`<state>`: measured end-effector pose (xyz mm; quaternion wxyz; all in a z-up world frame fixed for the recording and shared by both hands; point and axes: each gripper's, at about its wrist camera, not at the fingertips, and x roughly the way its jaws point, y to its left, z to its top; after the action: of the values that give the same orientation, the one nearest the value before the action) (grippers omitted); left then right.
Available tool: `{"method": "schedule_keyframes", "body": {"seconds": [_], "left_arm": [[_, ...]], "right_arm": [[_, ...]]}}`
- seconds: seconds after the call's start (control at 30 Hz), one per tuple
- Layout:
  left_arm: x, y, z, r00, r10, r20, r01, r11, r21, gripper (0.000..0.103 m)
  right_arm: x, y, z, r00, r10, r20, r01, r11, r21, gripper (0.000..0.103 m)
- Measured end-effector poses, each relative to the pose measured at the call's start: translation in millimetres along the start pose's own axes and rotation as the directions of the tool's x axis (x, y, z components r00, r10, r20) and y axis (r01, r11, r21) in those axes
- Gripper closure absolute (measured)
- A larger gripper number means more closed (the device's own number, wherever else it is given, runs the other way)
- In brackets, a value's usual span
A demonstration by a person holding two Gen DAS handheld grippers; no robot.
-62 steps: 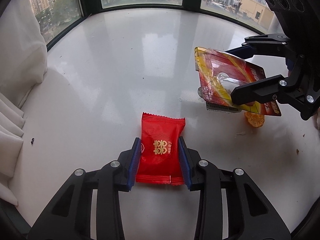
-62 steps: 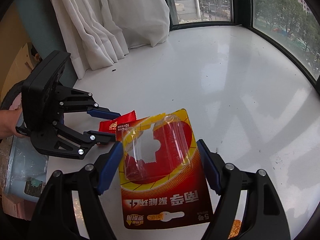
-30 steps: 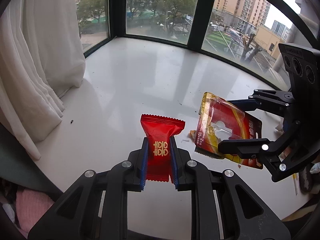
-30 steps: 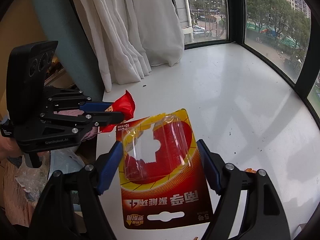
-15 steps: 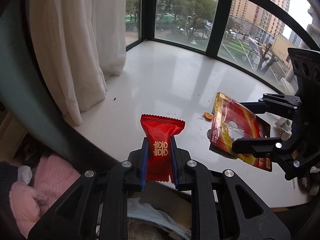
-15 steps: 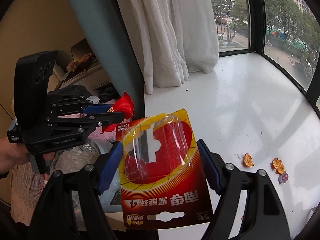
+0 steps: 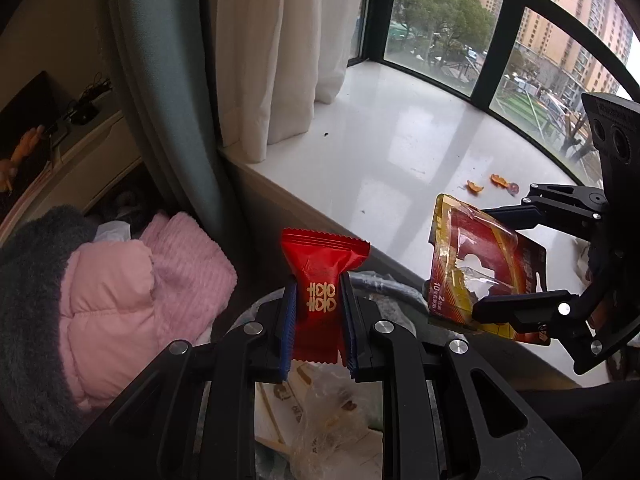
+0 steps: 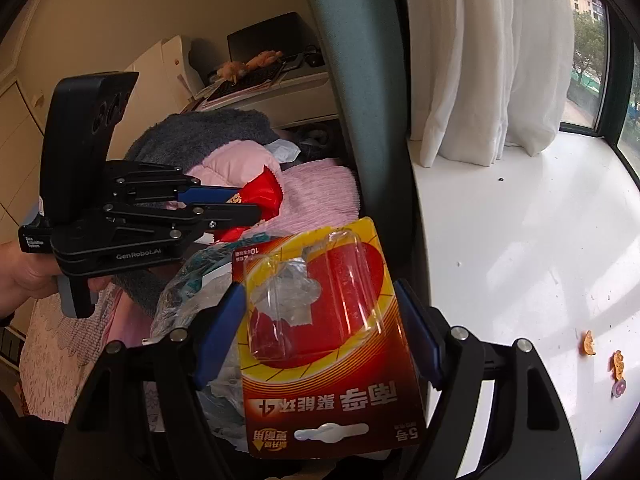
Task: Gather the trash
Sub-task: 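Carry the candy packet in the left tool and card in the right tool over the bin, then open the left tool to drop the candy packet while the right tool releases the card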
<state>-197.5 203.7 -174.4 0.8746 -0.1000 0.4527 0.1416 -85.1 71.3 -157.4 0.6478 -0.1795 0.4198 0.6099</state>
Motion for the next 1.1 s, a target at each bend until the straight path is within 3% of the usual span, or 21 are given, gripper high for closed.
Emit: {"method": "schedule_keyframes", "body": {"seconds": [0.27,0.53,0.87,1.1], "left_arm": [[6,21,-50,0.998,-0.006,-0.06,0.003,0.999,-0.044,0.085],[38,36,-84,0.99,-0.04,-0.132,0.027,0.995,-0.1,0.085],[68,39,-95,0.981,-0.057,-0.183,0.033,0.991,-0.128,0.083],[77,38,-93,0.979,-0.029,-0.199,0.011,0.995,-0.094,0.082]], "right_arm": [[42,42,-9,0.997,0.025,-0.071,-0.028,0.999,-0.034,0.031],[88,46,-26,0.988,0.018,-0.155,-0.021,1.0,-0.013,0.031],[113,36,-37,0.978,0.019,-0.206,-0.026,0.999,-0.032,0.031],[123,32,-35,0.976,0.027,-0.217,-0.046,0.995,-0.085,0.031]]}}
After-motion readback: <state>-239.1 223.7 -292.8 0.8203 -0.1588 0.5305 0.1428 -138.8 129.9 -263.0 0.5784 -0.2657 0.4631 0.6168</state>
